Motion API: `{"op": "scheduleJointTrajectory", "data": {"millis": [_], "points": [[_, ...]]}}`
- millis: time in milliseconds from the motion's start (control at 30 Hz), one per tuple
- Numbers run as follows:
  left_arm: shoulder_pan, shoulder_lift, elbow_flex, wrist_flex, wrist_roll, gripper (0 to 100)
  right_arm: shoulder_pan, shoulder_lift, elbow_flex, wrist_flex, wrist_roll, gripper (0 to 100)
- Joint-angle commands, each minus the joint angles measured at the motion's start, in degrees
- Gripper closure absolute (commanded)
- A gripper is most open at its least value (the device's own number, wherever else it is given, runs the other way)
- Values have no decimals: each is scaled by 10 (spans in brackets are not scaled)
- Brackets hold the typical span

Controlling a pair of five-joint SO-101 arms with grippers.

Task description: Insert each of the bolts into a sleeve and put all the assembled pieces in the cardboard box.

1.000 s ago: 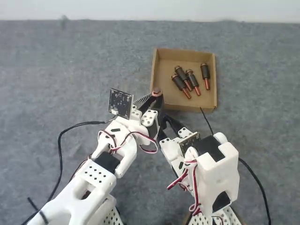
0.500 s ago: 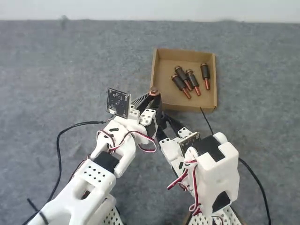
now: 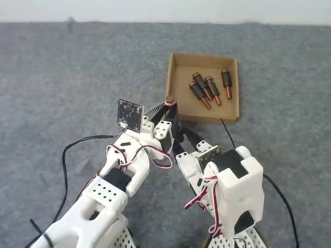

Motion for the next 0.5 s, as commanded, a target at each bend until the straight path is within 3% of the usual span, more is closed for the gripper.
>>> {"op": "scheduleJointTrajectory", "data": {"millis": [0, 100, 267, 467], "points": [[-2, -2, -10, -19, 5, 988, -2, -4, 14, -12, 4, 991], [-1, 11, 2, -25, 5, 988, -2, -4, 14, -12, 4, 991], [-4, 106, -7, -104, 5, 988, -1, -4, 14, -12, 4, 991], [0, 152, -21, -110, 5, 988, -1, -3, 14, -12, 5, 991]]}}
